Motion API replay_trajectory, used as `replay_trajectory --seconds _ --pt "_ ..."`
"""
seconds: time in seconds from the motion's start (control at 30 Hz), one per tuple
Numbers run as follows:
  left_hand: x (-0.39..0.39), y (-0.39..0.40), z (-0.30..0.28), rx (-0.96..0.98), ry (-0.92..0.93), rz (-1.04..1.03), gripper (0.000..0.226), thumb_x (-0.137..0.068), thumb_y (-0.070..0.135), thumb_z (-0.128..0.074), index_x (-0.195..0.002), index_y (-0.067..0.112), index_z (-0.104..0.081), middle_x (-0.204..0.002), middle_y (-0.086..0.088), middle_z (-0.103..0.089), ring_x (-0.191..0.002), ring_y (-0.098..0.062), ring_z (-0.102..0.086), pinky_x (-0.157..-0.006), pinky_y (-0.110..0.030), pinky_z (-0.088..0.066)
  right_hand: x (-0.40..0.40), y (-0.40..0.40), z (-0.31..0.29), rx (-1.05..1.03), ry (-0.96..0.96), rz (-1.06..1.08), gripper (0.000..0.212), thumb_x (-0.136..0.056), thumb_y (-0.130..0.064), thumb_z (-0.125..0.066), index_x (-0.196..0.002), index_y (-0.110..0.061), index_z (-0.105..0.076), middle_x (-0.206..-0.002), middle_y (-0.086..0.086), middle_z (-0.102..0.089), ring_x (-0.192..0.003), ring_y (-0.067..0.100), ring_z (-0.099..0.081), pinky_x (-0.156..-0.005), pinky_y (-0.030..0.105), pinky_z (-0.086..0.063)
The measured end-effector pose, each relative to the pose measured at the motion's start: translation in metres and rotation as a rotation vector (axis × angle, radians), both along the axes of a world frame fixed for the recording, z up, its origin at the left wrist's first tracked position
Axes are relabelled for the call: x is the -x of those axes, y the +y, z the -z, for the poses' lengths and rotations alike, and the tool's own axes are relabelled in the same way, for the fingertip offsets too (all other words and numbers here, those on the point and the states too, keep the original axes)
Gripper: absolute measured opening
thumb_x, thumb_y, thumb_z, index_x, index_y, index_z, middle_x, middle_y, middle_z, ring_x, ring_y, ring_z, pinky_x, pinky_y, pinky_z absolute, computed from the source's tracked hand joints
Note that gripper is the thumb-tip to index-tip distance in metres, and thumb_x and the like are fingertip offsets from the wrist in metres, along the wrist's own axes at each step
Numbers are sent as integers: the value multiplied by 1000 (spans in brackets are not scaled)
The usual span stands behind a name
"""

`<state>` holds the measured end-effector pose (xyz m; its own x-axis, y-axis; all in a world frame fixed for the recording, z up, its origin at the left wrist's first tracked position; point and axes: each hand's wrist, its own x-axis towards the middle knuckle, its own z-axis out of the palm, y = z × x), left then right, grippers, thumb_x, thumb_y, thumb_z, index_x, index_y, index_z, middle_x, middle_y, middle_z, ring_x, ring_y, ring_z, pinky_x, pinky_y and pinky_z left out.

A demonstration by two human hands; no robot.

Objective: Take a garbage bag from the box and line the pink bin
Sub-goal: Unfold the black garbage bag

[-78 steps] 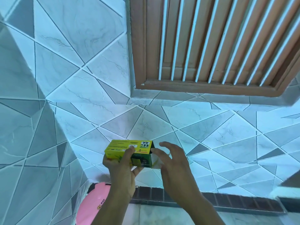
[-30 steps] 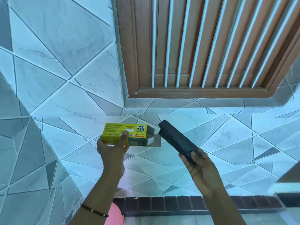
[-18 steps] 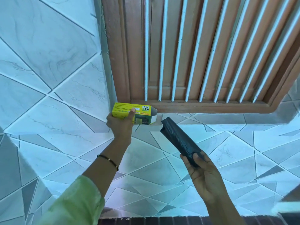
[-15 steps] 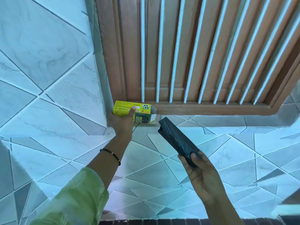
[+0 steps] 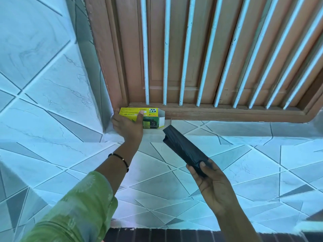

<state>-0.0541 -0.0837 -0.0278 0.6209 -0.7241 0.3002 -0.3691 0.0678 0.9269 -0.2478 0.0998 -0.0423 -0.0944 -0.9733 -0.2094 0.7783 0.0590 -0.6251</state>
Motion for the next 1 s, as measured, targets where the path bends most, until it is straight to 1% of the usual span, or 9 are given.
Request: replay_trajectory --seconds 0.23,0.37,0.47,0.53,0.63,0.73,0.8,0.9,1.0 --pt "-2 32 -6 121 -25 69 82 -76 44 -67 -136 1 -31 -136 -20 -35 -130 -34 -31 -110 -41 -25 -2 2 3 30 98 -13 26 -81 6 -54 -107 3 -57 -100 17 -70 -86 33 -71 -66 30 -60" --pt "-2 106 -4 331 -524 610 46 -87 35 -53 -124 9 -48 -134 -12 -40 -129 -20 -34 -110 -29 -25 -5 11 6 25 257 -6 19 -83 8 -55 -101 2 -58 -97 16 -67 -81 29 -70 -64 30 -60" --pt "-6 154 16 163 -991 879 61 -81 51 -54 -133 22 -41 -144 0 -40 -133 -16 -33 -114 -36 -23 -9 23 10 -41 332 4 13 -84 7 -56 -94 0 -59 -94 16 -65 -78 27 -69 -60 29 -59" --pt "-6 176 30 -1 -1134 902 69 -80 51 -56 -140 27 -30 -143 5 -43 -132 -16 -37 -115 -41 -23 -17 34 12 -71 368 -16 10 -84 4 -59 -92 -1 -61 -88 14 -66 -77 27 -68 -58 28 -59" --pt "-13 201 40 -117 -969 906 55 -89 40 -53 -139 30 -33 -132 8 -52 -116 -16 -51 -101 -29 -40 -33 53 16 -84 397 -51 7 -84 -3 -62 -90 -1 -65 -78 11 -68 -68 23 -65 -53 25 -57" --pt "-25 229 49 -115 -748 894 49 -88 43 -54 -134 30 -43 -123 8 -59 -108 -14 -57 -92 -25 -44 -50 75 22 -84 370 -56 16 -74 -16 -70 -86 -5 -70 -75 11 -68 -59 18 -62 -54 25 -56" --pt "-32 252 56 -129 -661 901 46 -86 49 -52 -128 31 -49 -113 9 -65 -99 -14 -61 -86 -28 -49 -64 94 29 -111 419 -88 21 -68 -24 -73 -84 -10 -73 -78 9 -67 -64 18 -61 -58 25 -55" --pt "-43 282 65 -149 -586 888 40 -84 55 -44 -115 35 -57 -92 9 -71 -79 -11 -64 -74 -30 -52 -86 122 41 -180 520 -127 13 -81 -23 -68 -87 -13 -71 -85 7 -68 -78 21 -59 -65 29 -50" --pt "-53 307 72 -203 -503 858 25 -85 40 -44 -97 32 -65 -72 4 -71 -60 -13 -58 -62 -29 -51 -103 147 48 -212 553 -142 15 -84 -24 -65 -89 -10 -65 -87 8 -68 -79 20 -62 -66 30 -49"
